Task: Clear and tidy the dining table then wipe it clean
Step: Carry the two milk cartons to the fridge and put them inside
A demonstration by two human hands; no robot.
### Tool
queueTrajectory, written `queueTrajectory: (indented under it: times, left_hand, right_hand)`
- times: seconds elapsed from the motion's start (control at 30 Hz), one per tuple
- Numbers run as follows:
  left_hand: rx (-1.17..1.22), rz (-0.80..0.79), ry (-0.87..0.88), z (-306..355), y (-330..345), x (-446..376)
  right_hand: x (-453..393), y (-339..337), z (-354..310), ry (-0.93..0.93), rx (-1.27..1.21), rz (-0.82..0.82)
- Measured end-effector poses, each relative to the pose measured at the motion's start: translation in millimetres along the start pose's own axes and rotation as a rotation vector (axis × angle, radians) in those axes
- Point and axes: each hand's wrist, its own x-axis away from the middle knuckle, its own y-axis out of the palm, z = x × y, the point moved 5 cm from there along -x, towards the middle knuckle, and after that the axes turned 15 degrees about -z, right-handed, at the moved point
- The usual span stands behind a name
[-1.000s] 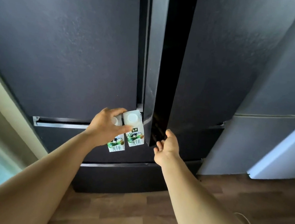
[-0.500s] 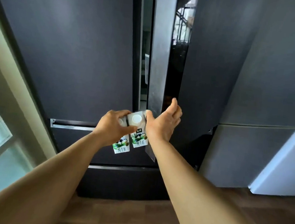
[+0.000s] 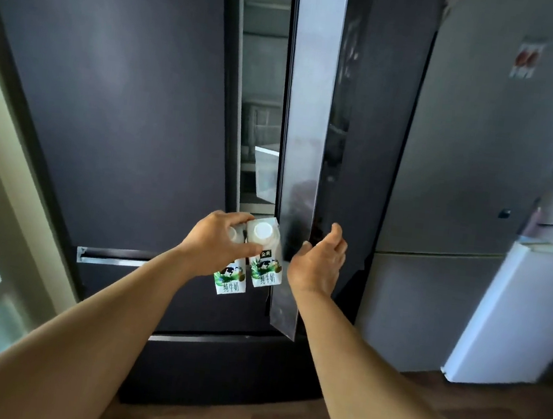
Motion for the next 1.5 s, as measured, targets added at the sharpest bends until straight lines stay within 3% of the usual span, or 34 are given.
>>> queueTrajectory:
  times: [0.13, 0.3, 0.4, 0.7, 0.93, 1.1, 1.5]
  left_hand:
    - [-0.010, -0.042, 0.041, 9, 5, -2]
    - [0.013, -0.069, 0.082, 22, 8, -9]
    - [0.036, -0.091, 0.127, 26, 5, -9]
    - [0.227, -0.106, 0.131, -11, -45, 3]
    - [0.199, -0.175, 0.156, -27, -88, -6]
    - [0.188, -0.040, 0.094, -38, -117, -34]
    - [0.280, 0.271, 0.257, -7, -135, -201]
  right_hand:
    - [13, -19, 8, -0.023, -0.075, 0.156]
    - [37, -26, -20, -0.399, -0.089, 0.264]
    - [44, -12, -35, -0.480, -0.071, 0.160]
    - [37, 46, -68, -0.328, -0.087, -0.265]
    - [15, 80, -107, -0.375, -0.183, -0.249]
    - [-18, 93, -120, -0.363, -0.245, -0.227]
    - [-204, 98, -113, -0.345, -0.451, -0.076]
